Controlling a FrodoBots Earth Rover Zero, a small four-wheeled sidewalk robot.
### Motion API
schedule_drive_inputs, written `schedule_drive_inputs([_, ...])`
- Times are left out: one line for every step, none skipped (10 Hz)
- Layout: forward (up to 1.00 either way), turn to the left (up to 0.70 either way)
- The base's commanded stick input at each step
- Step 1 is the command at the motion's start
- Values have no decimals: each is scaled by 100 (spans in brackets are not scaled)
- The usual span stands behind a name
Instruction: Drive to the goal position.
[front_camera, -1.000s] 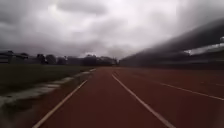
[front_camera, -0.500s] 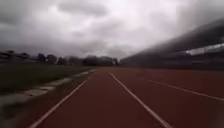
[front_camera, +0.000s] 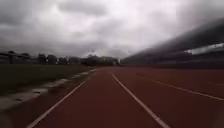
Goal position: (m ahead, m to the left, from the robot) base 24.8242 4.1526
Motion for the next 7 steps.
schedule_drive_inputs([70, 0])
schedule_drive_inputs([70, 0])
schedule_drive_inputs([70, 0])
schedule_drive_inputs([70, 0])
schedule_drive_inputs([70, 0])
schedule_drive_inputs([70, 0])
schedule_drive_inputs([70, 0])
